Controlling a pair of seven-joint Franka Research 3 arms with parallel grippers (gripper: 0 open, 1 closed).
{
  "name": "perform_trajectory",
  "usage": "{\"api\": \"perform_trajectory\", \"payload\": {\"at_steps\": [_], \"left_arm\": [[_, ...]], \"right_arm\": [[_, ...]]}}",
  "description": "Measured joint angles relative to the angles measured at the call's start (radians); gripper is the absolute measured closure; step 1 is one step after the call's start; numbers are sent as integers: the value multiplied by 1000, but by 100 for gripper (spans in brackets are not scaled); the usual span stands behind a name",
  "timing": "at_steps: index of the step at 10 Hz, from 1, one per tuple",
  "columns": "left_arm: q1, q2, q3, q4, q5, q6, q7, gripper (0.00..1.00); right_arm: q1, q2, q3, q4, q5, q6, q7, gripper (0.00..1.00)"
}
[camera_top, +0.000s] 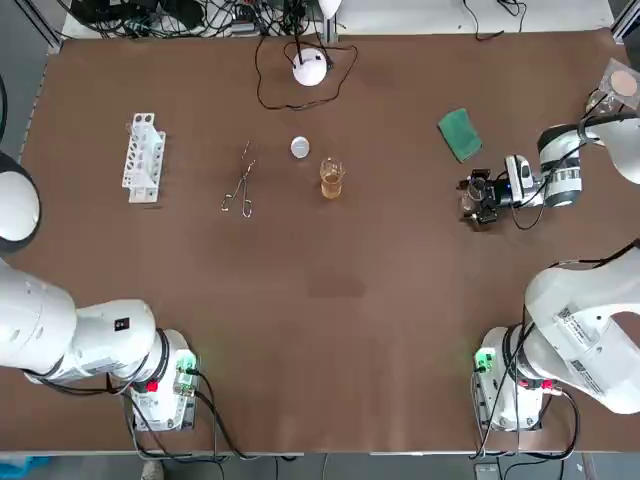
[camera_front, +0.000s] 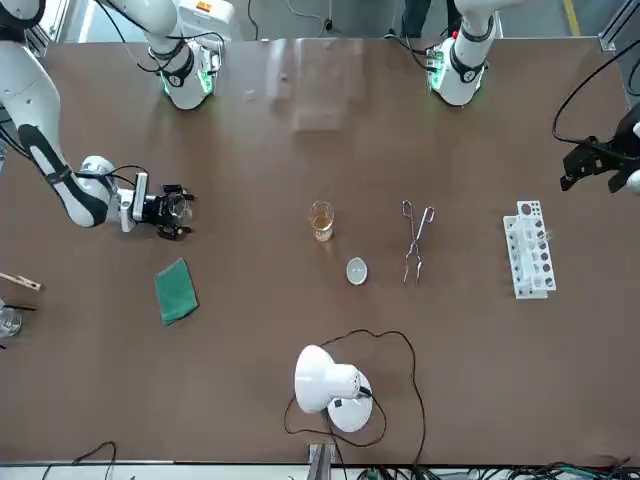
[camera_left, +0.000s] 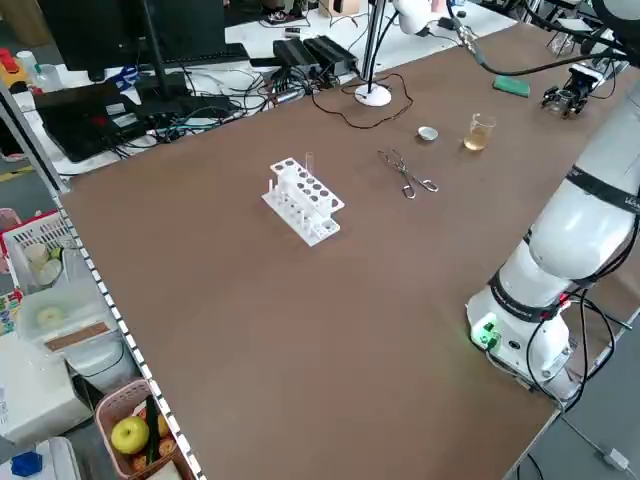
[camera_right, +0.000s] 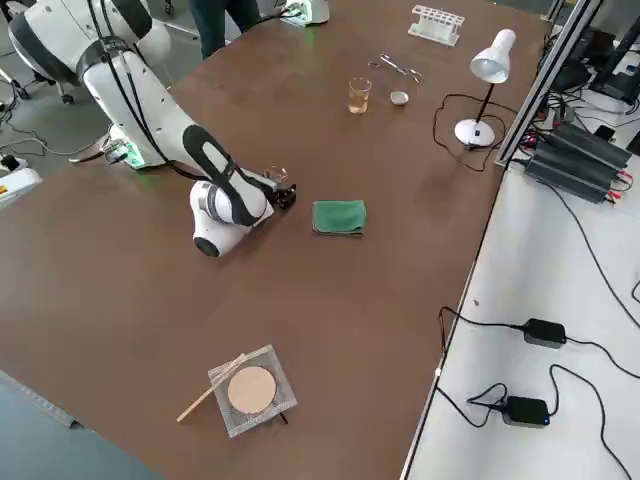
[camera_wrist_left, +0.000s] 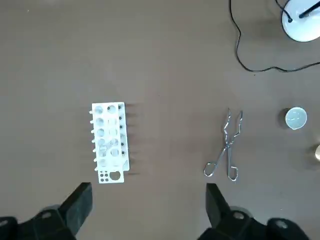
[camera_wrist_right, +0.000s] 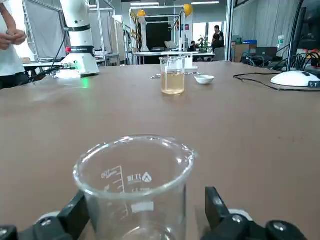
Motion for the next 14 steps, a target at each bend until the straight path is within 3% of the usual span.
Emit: {"api": "perform_trajectory", "payload": {"at_steps": [8,14], "left_arm": [[0,0,-1,7,0,0,0,0],[0,0,-1,12,0,0,0,0]], "right_arm": [[2,0,-1,8,0,-56,25,0],[2,0,-10,10,-83,-68,24,0]]}}
